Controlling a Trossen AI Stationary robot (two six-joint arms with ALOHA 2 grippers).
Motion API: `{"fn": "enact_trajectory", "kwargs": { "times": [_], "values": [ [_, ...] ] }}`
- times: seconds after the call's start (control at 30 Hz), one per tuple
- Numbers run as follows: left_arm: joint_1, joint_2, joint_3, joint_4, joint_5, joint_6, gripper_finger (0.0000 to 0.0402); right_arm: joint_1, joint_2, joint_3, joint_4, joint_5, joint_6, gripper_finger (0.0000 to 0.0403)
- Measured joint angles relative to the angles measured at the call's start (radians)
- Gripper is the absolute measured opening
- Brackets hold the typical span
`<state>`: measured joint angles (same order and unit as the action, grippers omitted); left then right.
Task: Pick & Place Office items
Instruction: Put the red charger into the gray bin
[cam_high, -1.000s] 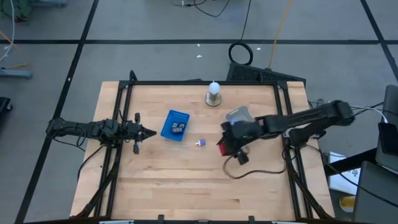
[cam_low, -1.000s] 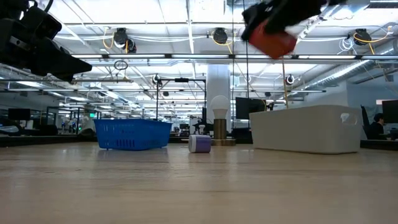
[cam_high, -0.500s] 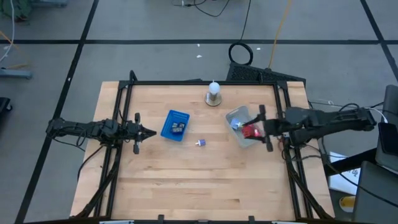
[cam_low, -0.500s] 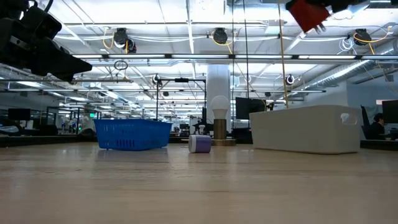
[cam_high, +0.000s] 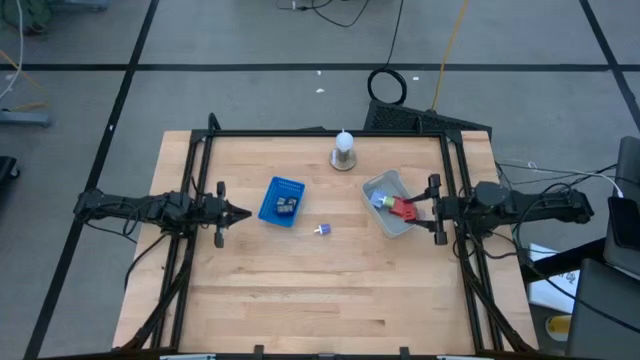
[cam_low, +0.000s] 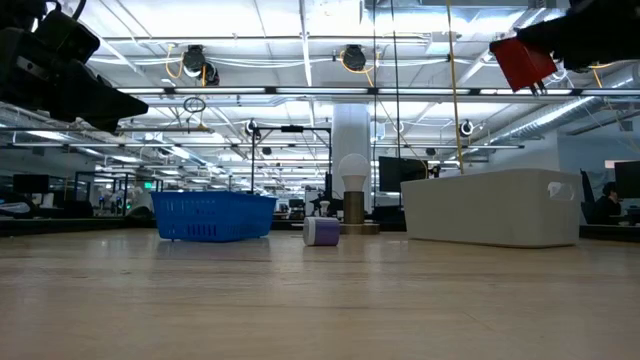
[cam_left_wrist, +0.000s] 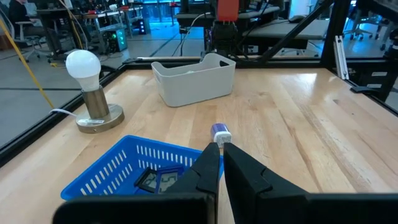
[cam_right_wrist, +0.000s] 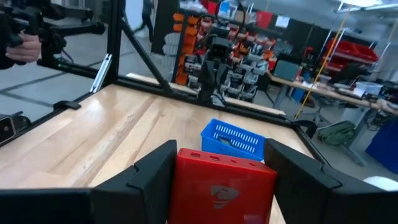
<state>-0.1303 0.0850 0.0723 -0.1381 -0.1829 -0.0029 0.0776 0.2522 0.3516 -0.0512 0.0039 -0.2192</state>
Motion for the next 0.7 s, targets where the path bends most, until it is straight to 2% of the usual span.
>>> {"fn": "enact_trajectory", "kwargs": {
  "times": [0.2,0.37,0.47,0.6,0.7],
  "values": [
    [0.000,0.000,0.000,0.000,0.000,-0.002,0.0026,0.000,-0.081,-0.094,0.027,0.053,0.017,0.0214],
    [0.000,0.000,0.000,0.001,-0.001,-0.002,0.0026,-0.001,-0.082,-0.099,0.055,0.060,0.027,0.0214],
    [0.000,0.000,0.000,0.001,-0.001,-0.002,0.0026,0.000,-0.069,-0.093,0.087,0.107,0.032,0.0214],
    [0.000,0.000,0.000,0.005,-0.012,0.001,0.0026,-0.012,0.009,-0.029,0.060,0.166,0.053,0.0214],
    [0.000,0.000,0.000,0.013,-0.028,0.001,0.0026,-0.027,0.123,0.040,0.013,0.182,0.069,0.0214]
  ]
}}
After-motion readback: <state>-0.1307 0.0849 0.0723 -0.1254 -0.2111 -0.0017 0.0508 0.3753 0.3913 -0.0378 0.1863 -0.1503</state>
